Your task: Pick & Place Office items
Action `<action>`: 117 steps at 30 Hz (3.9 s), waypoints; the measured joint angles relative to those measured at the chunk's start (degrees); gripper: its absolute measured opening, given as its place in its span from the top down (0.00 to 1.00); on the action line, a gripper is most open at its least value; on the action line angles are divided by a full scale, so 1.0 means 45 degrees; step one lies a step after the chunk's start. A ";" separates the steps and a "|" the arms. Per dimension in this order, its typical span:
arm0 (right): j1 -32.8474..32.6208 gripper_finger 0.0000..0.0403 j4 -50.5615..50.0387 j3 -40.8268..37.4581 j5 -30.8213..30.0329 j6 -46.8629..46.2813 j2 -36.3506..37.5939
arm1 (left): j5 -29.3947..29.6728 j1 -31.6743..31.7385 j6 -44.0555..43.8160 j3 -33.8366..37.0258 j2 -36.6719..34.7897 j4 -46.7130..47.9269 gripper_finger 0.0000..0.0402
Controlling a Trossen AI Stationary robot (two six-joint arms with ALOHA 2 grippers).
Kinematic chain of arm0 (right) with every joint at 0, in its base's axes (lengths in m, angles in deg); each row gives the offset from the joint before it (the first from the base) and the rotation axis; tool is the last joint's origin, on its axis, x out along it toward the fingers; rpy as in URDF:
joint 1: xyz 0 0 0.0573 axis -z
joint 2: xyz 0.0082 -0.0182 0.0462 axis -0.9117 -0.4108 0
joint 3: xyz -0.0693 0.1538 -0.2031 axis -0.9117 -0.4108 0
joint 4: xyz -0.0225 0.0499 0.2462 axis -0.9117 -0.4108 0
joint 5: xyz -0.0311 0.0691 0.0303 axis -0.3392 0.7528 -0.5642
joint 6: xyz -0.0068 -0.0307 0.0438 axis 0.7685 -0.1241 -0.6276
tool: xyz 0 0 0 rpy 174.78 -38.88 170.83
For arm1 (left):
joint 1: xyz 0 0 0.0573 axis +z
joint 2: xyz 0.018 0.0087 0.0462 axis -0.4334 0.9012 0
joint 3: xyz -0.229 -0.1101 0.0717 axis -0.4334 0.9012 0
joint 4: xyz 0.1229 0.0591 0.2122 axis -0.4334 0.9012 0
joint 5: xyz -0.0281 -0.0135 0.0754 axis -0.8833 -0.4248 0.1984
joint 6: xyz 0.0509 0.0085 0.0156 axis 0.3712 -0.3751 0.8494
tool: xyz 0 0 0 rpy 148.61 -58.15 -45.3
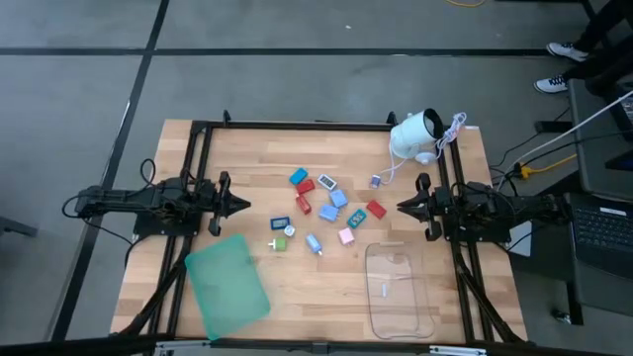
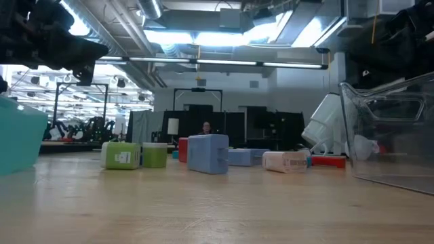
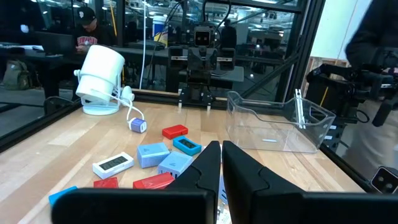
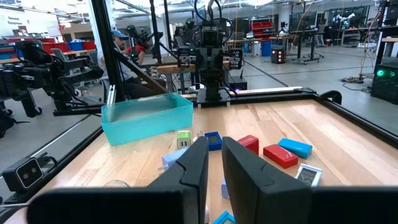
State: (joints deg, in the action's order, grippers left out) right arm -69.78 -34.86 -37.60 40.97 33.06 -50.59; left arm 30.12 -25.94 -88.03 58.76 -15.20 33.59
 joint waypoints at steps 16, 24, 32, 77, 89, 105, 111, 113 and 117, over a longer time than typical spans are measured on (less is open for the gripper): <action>0.0000 0.87 0.0352 0.0005 -0.0001 0.0000 0.0001 | 0.0002 0.0001 0.0000 0.0001 0.0000 0.0000 0.97; 0.0004 0.87 0.1375 0.0000 0.0001 -0.2672 0.0001 | -0.0002 0.0001 0.0000 0.0001 0.0000 0.0000 0.97; 0.0000 0.87 0.4002 0.0000 -0.3052 -0.4910 -0.0004 | 0.0003 0.0001 0.0000 -0.0003 0.0000 0.0000 0.98; 0.0015 0.87 0.5309 0.0000 -0.8670 -0.9287 -0.0009 | -0.0046 -0.0004 -0.4682 0.0001 0.0005 -0.6051 0.98; 0.0015 0.87 0.8196 0.0000 -0.8006 -0.8207 -0.0056 | 0.4106 -0.0004 -0.6903 -0.0126 0.0109 -0.7312 0.95; 0.0015 0.87 0.9661 0.5171 -0.7851 0.0917 -0.4832 | 0.2905 -0.0004 -0.1763 -1.2038 1.1895 0.7247 0.61; 0.0015 0.87 0.8977 0.7464 -0.9045 0.3340 -0.5604 | 0.1492 -0.0004 0.1441 -1.4668 1.6081 1.1480 0.58; 0.0015 0.87 0.8128 0.8207 -0.8996 0.3606 -0.5600 | 0.0754 -0.0080 0.1921 -1.4980 1.7034 1.1712 0.57; 0.0015 0.85 0.5183 0.9825 -0.9004 0.3546 -0.5551 | -0.0321 -0.0488 0.1673 -1.5226 1.8261 1.1345 0.57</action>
State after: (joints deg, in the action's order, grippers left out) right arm -69.71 -11.54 6.61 0.46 49.02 -75.57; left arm 28.68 -28.13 -80.50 -9.76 66.97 84.64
